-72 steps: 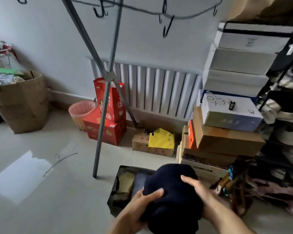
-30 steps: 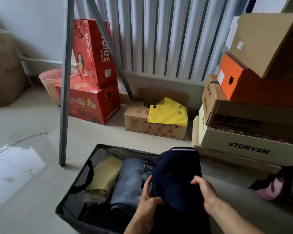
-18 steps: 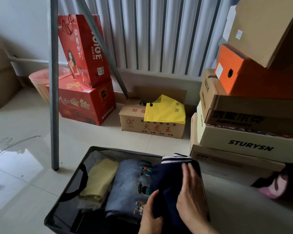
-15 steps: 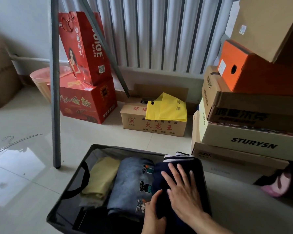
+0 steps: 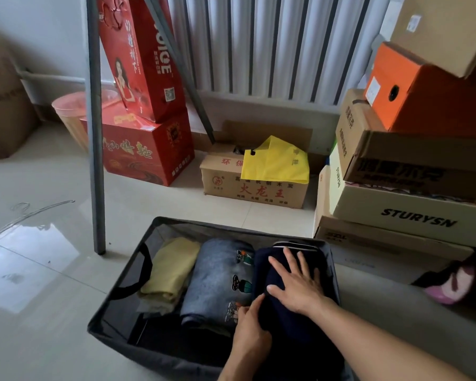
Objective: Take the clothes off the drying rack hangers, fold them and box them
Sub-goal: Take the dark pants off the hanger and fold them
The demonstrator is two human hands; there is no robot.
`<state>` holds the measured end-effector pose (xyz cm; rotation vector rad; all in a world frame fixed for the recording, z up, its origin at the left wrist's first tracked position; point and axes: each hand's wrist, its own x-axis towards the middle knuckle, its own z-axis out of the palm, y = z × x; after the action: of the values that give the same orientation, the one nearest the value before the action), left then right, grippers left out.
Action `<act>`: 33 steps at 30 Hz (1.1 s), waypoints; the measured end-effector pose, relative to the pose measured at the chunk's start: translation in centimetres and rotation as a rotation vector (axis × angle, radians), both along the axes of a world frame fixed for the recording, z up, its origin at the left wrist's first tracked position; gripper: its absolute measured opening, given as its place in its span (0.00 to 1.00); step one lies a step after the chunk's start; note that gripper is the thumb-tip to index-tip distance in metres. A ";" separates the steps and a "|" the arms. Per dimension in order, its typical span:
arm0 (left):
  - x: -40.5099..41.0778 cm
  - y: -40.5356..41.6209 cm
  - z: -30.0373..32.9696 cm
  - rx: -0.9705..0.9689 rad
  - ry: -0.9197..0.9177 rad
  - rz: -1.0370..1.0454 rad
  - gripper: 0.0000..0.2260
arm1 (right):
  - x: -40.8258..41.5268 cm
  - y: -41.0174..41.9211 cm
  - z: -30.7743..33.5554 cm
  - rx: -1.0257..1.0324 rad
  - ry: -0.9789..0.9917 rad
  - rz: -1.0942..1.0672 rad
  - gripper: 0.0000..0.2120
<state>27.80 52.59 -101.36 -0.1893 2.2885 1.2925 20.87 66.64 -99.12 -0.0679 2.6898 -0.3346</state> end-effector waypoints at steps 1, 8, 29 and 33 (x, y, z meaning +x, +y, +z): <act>0.1 -0.1 0.7 -0.003 -0.008 0.013 0.34 | 0.4 -0.1 0.6 -0.016 0.027 -0.021 0.33; 0.3 -0.9 1.2 0.090 -0.031 0.189 0.33 | 3.8 -0.7 4.8 -0.091 0.153 -0.114 0.30; 12.1 -4.7 42.3 0.390 -0.118 0.294 0.17 | 19.0 -5.1 43.6 -0.732 -0.030 -0.624 0.10; 15.8 -4.3 52.0 0.392 -0.107 0.183 0.16 | 23.8 -4.5 52.7 -0.901 -0.071 -0.781 0.10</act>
<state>43.64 48.26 -49.35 -0.3265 1.9193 1.7490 44.64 62.12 -46.44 0.7156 2.1557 -1.6921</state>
